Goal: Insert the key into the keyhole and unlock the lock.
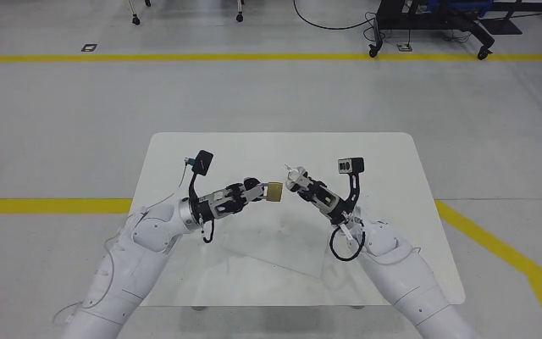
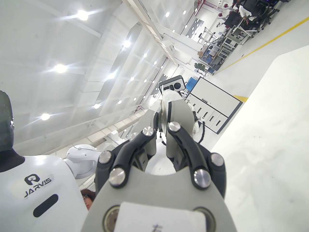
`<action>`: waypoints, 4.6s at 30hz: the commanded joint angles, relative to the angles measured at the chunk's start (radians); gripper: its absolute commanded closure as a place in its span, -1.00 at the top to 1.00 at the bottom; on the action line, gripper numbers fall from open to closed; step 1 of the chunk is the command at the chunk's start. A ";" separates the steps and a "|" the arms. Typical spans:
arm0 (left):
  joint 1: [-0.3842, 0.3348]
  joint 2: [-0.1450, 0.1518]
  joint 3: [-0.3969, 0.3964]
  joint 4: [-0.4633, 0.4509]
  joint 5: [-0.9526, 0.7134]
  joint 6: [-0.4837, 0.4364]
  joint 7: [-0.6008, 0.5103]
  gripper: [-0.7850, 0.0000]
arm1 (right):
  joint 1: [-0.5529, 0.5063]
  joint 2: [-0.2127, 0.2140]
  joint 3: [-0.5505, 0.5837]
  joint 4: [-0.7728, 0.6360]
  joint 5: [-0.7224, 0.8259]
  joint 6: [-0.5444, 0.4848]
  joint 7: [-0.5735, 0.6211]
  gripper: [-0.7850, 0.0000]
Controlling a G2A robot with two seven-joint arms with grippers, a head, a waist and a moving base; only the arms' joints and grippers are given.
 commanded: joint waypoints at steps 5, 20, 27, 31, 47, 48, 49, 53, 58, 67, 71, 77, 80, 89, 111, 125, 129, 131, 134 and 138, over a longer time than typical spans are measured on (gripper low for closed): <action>0.003 0.005 -0.006 0.000 -0.019 -0.015 -0.008 -1.00 | -0.003 -0.007 0.010 0.016 -0.045 0.034 -0.024 -1.00; -0.015 0.004 0.016 0.027 -0.014 -0.009 -0.001 -1.00 | 0.006 -0.037 -0.008 0.010 -0.022 0.072 0.021 -1.00; -0.022 0.001 0.024 0.041 0.008 -0.005 0.017 -1.00 | 0.003 -0.043 0.003 0.006 0.004 0.073 0.058 -1.00; -0.024 0.001 0.029 0.045 0.012 -0.007 0.020 -1.00 | 0.003 -0.049 0.005 0.008 0.005 0.087 0.063 -1.00; -0.028 -0.003 0.039 0.058 0.050 0.049 0.067 -1.00 | -0.010 -0.064 0.016 -0.050 -0.048 0.120 0.070 -1.00; -0.030 -0.005 0.042 0.061 0.048 0.052 0.068 -1.00 | -0.011 -0.065 0.015 -0.055 -0.051 0.123 0.071 -1.00; -0.033 -0.006 0.045 0.066 0.045 0.055 0.069 -1.00 | -0.011 -0.066 0.015 -0.058 -0.055 0.125 0.072 -1.00; -0.042 -0.010 0.055 0.087 0.012 0.065 0.060 -1.00 | -0.012 -0.071 0.011 -0.074 -0.069 0.133 0.078 -1.00; -0.059 -0.014 0.067 0.128 -0.121 0.067 -0.005 -1.00 | -0.017 -0.074 0.012 -0.099 -0.092 0.137 0.092 -1.00; -0.141 -0.032 0.116 0.277 -0.682 0.146 -0.429 -1.00 | -0.047 -0.067 0.067 -0.177 -0.095 0.112 0.106 -1.00; -0.182 -0.039 0.130 0.307 -0.746 0.201 -0.484 -1.00 | -0.075 -0.058 0.107 -0.228 -0.122 0.125 0.107 -1.00; -0.237 -0.046 0.145 0.351 -0.785 0.254 -0.538 -1.00 | -0.090 -0.044 0.156 -0.289 -0.276 0.209 0.106 -1.00; -0.241 -0.046 0.146 0.355 -0.783 0.257 -0.540 -1.00 | -0.095 -0.041 0.166 -0.303 -0.313 0.231 0.105 -1.00; -0.241 -0.046 0.146 0.355 -0.783 0.257 -0.540 -1.00 | -0.095 -0.041 0.166 -0.303 -0.313 0.231 0.105 -1.00; -0.109 0.014 0.033 0.124 -0.283 0.317 -0.213 -1.00 | -0.240 0.001 0.230 -0.863 -1.231 0.754 0.150 -1.00; -0.108 0.006 0.050 0.117 -0.264 0.324 -0.217 -1.00 | -0.134 -0.031 0.044 -0.846 -1.381 0.883 0.222 -1.00; -0.110 0.005 0.048 0.126 -0.277 0.318 -0.224 -1.00 | -0.133 -0.035 0.042 -0.842 -1.381 0.896 0.218 -1.00; -0.110 0.004 0.047 0.130 -0.286 0.315 -0.227 -1.00 | -0.139 -0.035 0.051 -0.848 -1.366 0.887 0.213 -1.00; -0.110 0.002 0.045 0.138 -0.308 0.311 -0.235 -1.00 | -0.156 -0.033 0.076 -0.856 -1.355 0.881 0.202 -1.00; -0.103 -0.004 0.040 0.149 -0.481 0.310 -0.318 -1.00 | -0.185 -0.031 0.108 -0.874 -1.319 0.856 0.176 -1.00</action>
